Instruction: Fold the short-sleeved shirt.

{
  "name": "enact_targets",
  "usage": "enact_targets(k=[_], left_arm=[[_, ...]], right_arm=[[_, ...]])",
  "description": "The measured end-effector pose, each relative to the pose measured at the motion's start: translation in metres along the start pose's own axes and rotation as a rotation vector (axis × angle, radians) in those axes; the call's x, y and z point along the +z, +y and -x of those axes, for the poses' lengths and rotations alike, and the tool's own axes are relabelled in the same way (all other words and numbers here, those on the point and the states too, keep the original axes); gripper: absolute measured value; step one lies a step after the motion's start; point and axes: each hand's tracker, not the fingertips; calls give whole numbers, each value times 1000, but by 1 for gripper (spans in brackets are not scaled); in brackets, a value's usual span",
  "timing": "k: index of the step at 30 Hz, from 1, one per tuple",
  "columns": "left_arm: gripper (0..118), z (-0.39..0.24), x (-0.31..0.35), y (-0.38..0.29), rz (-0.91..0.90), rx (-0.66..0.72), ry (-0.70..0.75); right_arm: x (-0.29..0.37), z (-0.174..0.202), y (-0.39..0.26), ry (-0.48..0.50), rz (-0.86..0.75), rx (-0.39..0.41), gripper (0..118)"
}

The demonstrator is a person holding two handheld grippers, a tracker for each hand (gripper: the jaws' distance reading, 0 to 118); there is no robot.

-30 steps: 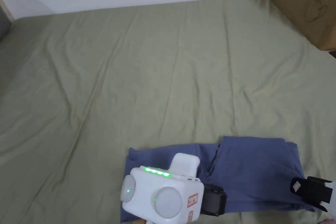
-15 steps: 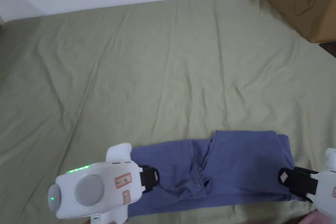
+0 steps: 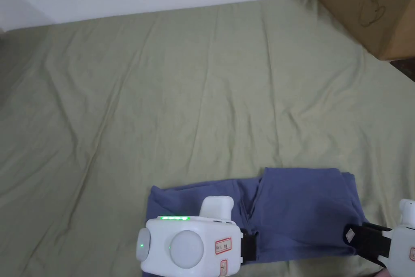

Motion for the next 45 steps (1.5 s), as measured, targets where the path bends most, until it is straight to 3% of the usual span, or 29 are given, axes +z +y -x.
enact_targets(k=[8,9,10,11,12,14,16,22,25,26,27,28,29,31,33,38,45], left_arm=[[8,50,51,-10,-132,175,-113],[19,66,65,-11,-165,208,-123],[39,78,77,-13,-184,228,-115],[69,94,89,-13,-200,258,-109],[85,109,97,-15,-210,295,-99],[100,134,109,-21,-214,357,-65],[102,153,113,-27,-246,408,-72],[102,190,80,-37,-147,512,-167],[101,196,70,-36,-183,492,-224],[93,198,69,-36,-203,512,-264],[66,203,67,-36,-198,539,-288],[19,207,66,-36,-197,561,-303],[9,211,66,-36,-192,547,-283],[9,213,61,-37,-162,550,-156],[9,222,60,-40,-168,561,-268],[9,229,76,-40,-190,563,-300],[9,270,155,-51,-264,565,-168]], right_arm=[[8,20,6,11,-15,52,0],[8,23,7,9,-15,66,0],[7,25,8,9,-15,72,0],[6,28,9,8,-14,79,0],[4,31,9,9,-13,84,0],[1,36,9,14,-10,91,0],[-5,42,9,16,3,101,0],[-16,62,6,25,46,160,0],[-18,70,5,13,59,192,0],[-18,73,5,11,61,201,0],[-19,74,4,11,63,206,0],[-19,75,4,13,66,207,0],[-20,77,4,15,71,208,0],[-22,81,3,12,78,213,0],[-22,84,2,10,82,219,0],[-23,90,4,15,92,232,0],[-27,92,5,24,99,232,0]])
